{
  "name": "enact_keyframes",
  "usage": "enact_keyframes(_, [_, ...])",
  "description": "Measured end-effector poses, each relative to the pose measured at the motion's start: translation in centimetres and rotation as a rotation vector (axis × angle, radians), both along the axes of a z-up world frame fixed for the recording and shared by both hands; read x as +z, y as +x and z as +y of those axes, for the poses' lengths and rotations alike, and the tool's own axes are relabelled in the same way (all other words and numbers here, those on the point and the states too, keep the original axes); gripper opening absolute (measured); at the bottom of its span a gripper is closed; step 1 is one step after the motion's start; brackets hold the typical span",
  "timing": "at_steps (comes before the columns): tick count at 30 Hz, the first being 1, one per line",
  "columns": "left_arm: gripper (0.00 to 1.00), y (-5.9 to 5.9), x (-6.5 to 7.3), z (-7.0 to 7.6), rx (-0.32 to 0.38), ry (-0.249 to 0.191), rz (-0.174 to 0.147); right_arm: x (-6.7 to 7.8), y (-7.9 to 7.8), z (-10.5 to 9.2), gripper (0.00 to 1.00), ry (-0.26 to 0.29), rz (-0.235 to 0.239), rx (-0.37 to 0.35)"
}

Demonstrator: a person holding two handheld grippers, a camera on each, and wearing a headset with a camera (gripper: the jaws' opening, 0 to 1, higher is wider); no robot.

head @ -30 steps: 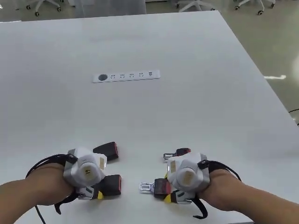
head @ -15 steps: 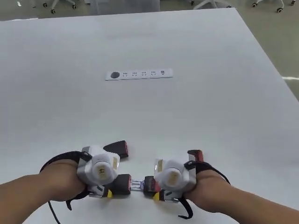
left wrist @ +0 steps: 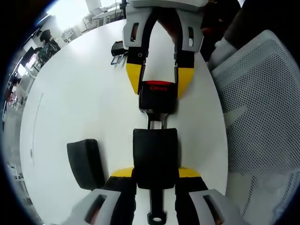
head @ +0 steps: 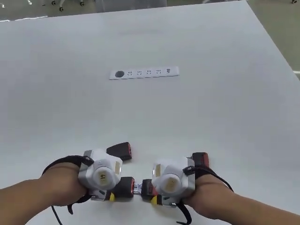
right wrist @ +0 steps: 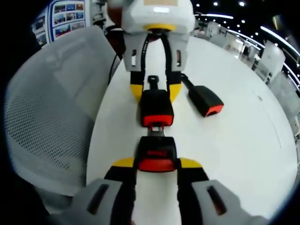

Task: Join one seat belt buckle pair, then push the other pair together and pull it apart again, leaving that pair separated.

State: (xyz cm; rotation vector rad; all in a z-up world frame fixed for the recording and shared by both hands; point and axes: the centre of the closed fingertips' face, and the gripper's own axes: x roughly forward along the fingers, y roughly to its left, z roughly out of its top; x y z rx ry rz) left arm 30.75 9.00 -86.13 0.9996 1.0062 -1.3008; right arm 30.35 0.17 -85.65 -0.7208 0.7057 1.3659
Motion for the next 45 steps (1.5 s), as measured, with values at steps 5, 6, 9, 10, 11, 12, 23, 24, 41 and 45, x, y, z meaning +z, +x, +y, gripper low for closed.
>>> enact_keyframes(5, [0.32,0.1,0.0,0.0,-0.018,-0.028,0.005,0.1,0.2,0.5,0.31,0.011,0.011,0.003])
enact_keyframes(6, [0.32,0.1,0.0,0.0,-0.016,-0.028,0.006,0.1,0.2,0.6,0.30,0.011,0.010,0.005])
enact_keyframes(9, [0.32,0.1,0.0,-0.1,-0.016,-0.026,0.003,0.2,0.2,1.4,0.30,0.021,0.011,0.009])
enact_keyframes(10, [0.32,0.1,0.0,-0.1,-0.016,-0.027,0.004,0.2,0.1,1.6,0.30,0.020,0.006,0.012])
enact_keyframes(11, [0.32,0.1,0.0,-0.1,-0.013,-0.028,0.004,0.1,0.2,1.8,0.30,0.018,0.006,0.007])
enact_keyframes(12, [0.32,0.1,0.0,-0.1,-0.013,-0.029,0.003,0.1,0.2,1.9,0.30,0.022,0.009,0.000])
enact_keyframes(23, [0.32,0.1,-0.1,0.0,0.000,-0.057,0.005,0.0,0.1,1.8,0.30,0.014,0.006,0.003])
enact_keyframes(24, [0.32,0.1,-0.1,0.1,0.001,-0.060,0.011,0.0,0.1,1.7,0.30,0.013,0.006,0.009])
enact_keyframes(41, [0.33,0.2,0.0,0.2,0.034,-0.069,0.011,0.2,0.1,1.6,0.32,0.056,0.023,0.031])
enact_keyframes(45, [0.33,0.2,0.0,0.2,0.025,-0.065,0.012,0.1,0.1,1.6,0.33,0.053,0.021,0.034])
